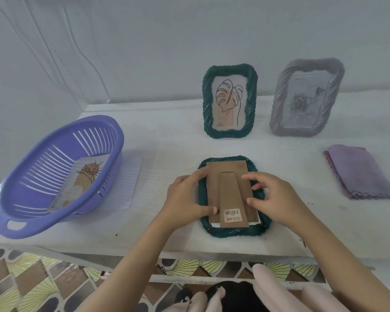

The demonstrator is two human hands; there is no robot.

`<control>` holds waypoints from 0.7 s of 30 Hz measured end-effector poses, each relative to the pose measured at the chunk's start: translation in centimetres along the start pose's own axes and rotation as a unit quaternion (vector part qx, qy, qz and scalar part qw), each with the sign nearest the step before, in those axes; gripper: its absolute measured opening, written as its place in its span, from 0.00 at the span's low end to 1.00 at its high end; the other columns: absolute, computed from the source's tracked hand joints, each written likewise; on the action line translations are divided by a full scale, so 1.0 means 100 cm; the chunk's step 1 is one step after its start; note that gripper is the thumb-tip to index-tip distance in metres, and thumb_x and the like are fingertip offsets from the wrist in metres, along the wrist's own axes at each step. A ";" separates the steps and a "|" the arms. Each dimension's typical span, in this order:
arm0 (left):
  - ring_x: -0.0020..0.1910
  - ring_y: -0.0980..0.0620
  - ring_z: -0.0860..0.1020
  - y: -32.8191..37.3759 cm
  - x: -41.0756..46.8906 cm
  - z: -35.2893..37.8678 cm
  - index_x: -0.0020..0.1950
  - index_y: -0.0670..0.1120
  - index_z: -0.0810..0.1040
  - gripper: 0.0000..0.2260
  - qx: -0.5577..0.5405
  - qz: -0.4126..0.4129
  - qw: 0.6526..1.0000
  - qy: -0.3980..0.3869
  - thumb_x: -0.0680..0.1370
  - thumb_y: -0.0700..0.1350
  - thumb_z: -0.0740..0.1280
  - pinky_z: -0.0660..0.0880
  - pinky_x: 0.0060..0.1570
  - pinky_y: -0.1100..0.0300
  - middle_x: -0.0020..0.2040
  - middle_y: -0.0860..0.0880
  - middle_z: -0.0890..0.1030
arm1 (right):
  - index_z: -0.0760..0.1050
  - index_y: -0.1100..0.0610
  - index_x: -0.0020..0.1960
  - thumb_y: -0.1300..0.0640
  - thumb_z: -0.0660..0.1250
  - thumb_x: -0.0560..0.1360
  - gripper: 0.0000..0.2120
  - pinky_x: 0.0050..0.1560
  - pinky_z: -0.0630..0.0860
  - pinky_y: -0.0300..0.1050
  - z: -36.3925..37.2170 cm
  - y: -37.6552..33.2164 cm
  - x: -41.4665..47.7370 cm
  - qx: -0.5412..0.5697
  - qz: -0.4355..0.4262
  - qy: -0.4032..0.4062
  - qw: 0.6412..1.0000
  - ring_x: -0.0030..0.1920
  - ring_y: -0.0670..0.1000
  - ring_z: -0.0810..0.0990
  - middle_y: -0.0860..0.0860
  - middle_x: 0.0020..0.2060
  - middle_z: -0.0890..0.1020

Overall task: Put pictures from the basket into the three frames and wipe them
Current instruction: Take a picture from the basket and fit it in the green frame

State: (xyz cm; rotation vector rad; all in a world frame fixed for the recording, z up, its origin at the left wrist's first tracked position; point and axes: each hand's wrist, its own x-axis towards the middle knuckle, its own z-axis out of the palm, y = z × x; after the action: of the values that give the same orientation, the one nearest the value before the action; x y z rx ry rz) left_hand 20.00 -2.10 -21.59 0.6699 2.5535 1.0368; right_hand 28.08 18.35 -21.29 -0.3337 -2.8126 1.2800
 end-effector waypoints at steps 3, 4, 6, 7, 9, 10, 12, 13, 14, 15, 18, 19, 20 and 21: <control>0.66 0.54 0.60 -0.002 -0.001 0.001 0.69 0.65 0.58 0.40 0.001 0.001 1.000 0.009 0.63 0.53 0.76 0.58 0.59 0.58 0.66 0.58 0.69 | 0.72 0.48 0.63 0.62 0.71 0.69 0.24 0.41 0.66 0.29 0.000 0.000 -0.001 0.012 -0.002 0.007 1.000 0.49 0.39 0.73 0.40 0.53 0.73; 0.66 0.54 0.59 -0.001 -0.002 0.001 0.70 0.65 0.57 0.41 0.007 0.005 1.000 0.015 0.63 0.53 0.76 0.58 0.59 0.59 0.66 0.57 0.68 | 0.72 0.47 0.62 0.62 0.71 0.69 0.24 0.42 0.67 0.29 0.000 0.000 -0.001 0.018 -0.003 0.012 1.000 0.49 0.39 0.73 0.40 0.54 0.73; 0.67 0.53 0.59 0.003 -0.004 0.000 0.71 0.63 0.57 0.41 0.029 0.014 0.999 0.023 0.64 0.53 0.75 0.58 0.60 0.59 0.67 0.55 0.67 | 0.73 0.47 0.61 0.62 0.71 0.69 0.23 0.43 0.68 0.30 0.000 -0.001 -0.002 0.036 -0.004 0.022 0.999 0.50 0.39 0.73 0.39 0.54 0.74; 0.67 0.52 0.59 0.006 -0.005 0.000 0.72 0.61 0.57 0.40 0.040 0.018 0.999 0.025 0.65 0.53 0.75 0.58 0.62 0.58 0.67 0.53 0.66 | 0.73 0.46 0.61 0.62 0.71 0.70 0.22 0.43 0.68 0.30 -0.001 -0.002 -0.002 0.048 -0.002 0.027 0.998 0.50 0.39 0.73 0.40 0.54 0.74; 0.68 0.51 0.59 0.011 -0.006 -0.001 0.73 0.59 0.58 0.38 0.054 0.029 0.998 0.031 0.67 0.51 0.74 0.58 0.64 0.57 0.67 0.52 0.67 | 0.73 0.46 0.60 0.62 0.70 0.71 0.21 0.42 0.69 0.29 -0.002 -0.004 -0.002 0.074 0.005 0.031 0.997 0.49 0.39 0.74 0.39 0.51 0.75; 0.68 0.51 0.60 0.012 -0.006 0.000 0.73 0.58 0.59 0.37 0.056 0.032 0.997 0.034 0.68 0.51 0.74 0.58 0.65 0.55 0.67 0.51 0.67 | 0.73 0.46 0.59 0.63 0.70 0.71 0.21 0.41 0.70 0.29 -0.002 -0.005 -0.001 0.087 0.010 0.034 0.996 0.49 0.39 0.74 0.40 0.50 0.75; 0.67 0.50 0.62 0.012 -0.004 0.000 0.72 0.59 0.59 0.35 0.047 0.029 0.998 0.038 0.69 0.51 0.72 0.62 0.66 0.52 0.67 0.51 0.68 | 0.74 0.46 0.59 0.63 0.69 0.71 0.20 0.40 0.71 0.29 -0.003 -0.005 0.000 0.108 0.017 0.046 0.993 0.48 0.40 0.76 0.42 0.48 0.76; 0.66 0.49 0.64 0.012 -0.003 0.000 0.72 0.60 0.59 0.34 0.037 0.026 0.998 0.036 0.70 0.51 0.72 0.64 0.66 0.51 0.66 0.51 0.69 | 0.74 0.47 0.60 0.64 0.69 0.72 0.20 0.41 0.71 0.30 -0.003 -0.005 0.000 0.116 0.020 0.053 0.992 0.48 0.41 0.76 0.43 0.49 0.77; 0.66 0.49 0.65 0.012 -0.002 0.000 0.72 0.60 0.60 0.33 0.026 0.026 0.999 0.033 0.70 0.49 0.71 0.66 0.65 0.51 0.66 0.51 0.70 | 0.75 0.48 0.60 0.64 0.69 0.72 0.20 0.43 0.72 0.30 -0.003 -0.005 0.001 0.123 0.023 0.061 0.990 0.48 0.41 0.77 0.45 0.49 0.78; 0.65 0.50 0.66 0.012 -0.002 0.000 0.71 0.61 0.60 0.32 0.016 0.027 0.999 0.029 0.71 0.48 0.71 0.67 0.64 0.52 0.65 0.51 0.70 | 0.75 0.49 0.60 0.65 0.69 0.71 0.20 0.44 0.73 0.31 -0.003 -0.005 0.001 0.130 0.026 0.068 0.989 0.48 0.41 0.77 0.46 0.49 0.79; 0.65 0.50 0.66 0.015 -0.001 -0.002 0.70 0.61 0.62 0.31 0.015 0.036 0.999 0.030 0.71 0.47 0.70 0.67 0.63 0.54 0.65 0.50 0.70 | 0.76 0.54 0.59 0.68 0.69 0.70 0.20 0.50 0.75 0.37 -0.004 -0.006 0.003 0.144 0.026 0.085 0.986 0.47 0.42 0.78 0.48 0.48 0.79; 0.65 0.50 0.66 0.016 -0.001 -0.002 0.70 0.61 0.62 0.31 0.020 0.037 0.999 0.031 0.71 0.47 0.70 0.67 0.63 0.55 0.66 0.50 0.70 | 0.77 0.55 0.59 0.68 0.70 0.70 0.20 0.51 0.76 0.38 -0.004 -0.007 0.003 0.146 0.025 0.089 0.985 0.47 0.42 0.78 0.48 0.49 0.79; 0.65 0.50 0.66 0.017 -0.002 -0.003 0.70 0.61 0.62 0.30 0.025 0.038 0.998 0.031 0.72 0.47 0.70 0.67 0.62 0.55 0.66 0.50 0.69 | 0.77 0.55 0.59 0.69 0.70 0.69 0.20 0.52 0.76 0.40 -0.004 -0.008 0.003 0.147 0.024 0.091 0.985 0.47 0.43 0.78 0.48 0.49 0.79; 0.65 0.50 0.66 0.018 -0.003 -0.003 0.70 0.61 0.62 0.30 0.030 0.040 0.998 0.032 0.72 0.47 0.70 0.67 0.62 0.57 0.66 0.50 0.69 | 0.77 0.56 0.59 0.69 0.70 0.69 0.20 0.52 0.76 0.41 -0.004 -0.008 0.003 0.147 0.023 0.092 0.985 0.46 0.43 0.78 0.49 0.49 0.79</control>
State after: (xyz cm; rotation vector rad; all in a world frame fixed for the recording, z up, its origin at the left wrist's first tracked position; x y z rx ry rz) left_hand 20.63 -1.29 -20.09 0.7717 2.6418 1.0255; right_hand 27.65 18.23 -20.40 -0.4759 -2.4332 1.5590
